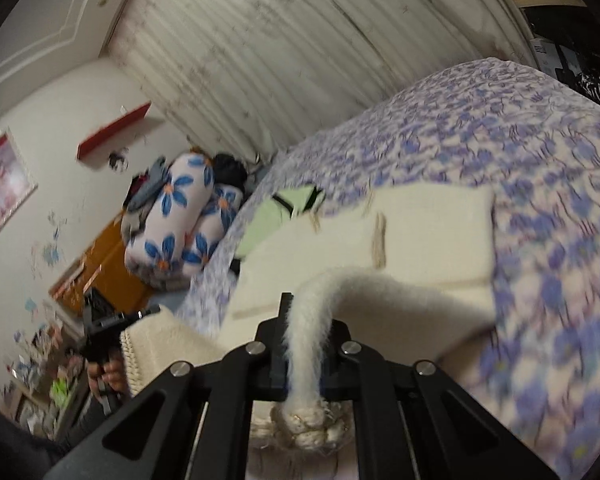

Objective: Fold large clothes

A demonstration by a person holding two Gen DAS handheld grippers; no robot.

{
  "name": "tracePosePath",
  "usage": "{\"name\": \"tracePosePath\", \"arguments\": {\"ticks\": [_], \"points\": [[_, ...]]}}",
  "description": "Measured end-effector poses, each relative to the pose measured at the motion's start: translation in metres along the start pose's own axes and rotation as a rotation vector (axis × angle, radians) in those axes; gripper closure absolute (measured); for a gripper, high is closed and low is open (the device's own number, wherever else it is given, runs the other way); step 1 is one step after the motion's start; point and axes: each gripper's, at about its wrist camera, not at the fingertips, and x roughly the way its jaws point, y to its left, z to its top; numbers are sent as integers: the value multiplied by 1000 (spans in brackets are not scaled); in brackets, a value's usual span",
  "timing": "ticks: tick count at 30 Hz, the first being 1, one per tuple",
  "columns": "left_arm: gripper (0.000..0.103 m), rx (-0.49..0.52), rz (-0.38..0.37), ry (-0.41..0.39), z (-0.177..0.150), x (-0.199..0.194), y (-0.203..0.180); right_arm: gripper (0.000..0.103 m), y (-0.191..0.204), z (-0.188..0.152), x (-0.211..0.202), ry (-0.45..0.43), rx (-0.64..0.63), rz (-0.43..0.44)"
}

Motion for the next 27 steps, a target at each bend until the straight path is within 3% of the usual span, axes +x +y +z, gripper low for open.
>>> {"name": "tracePosePath", "arguments": {"ticks": [7, 9, 12, 14, 16, 20, 27], "points": [[92, -45, 101, 7, 70, 77, 28, 96, -64, 64, 62, -54, 153, -91], [88, -49, 125, 23, 85, 101, 35, 91, -82, 73, 84, -36, 189, -135], [73, -82, 140, 56, 101, 135, 51, 76, -114, 79, 122, 42, 255, -216], [51, -82, 196, 72, 106, 158, 59, 56, -128, 76, 135, 71, 280, -259], [45, -34, 259, 61, 107, 170, 61, 54, -138, 72, 144, 85, 283, -276], [45, 55, 313, 92, 110, 189, 62, 52, -151, 69, 152, 120, 233, -332], [45, 344, 489, 154, 110, 230, 55, 48, -155, 72, 177, 195, 74, -424]]}}
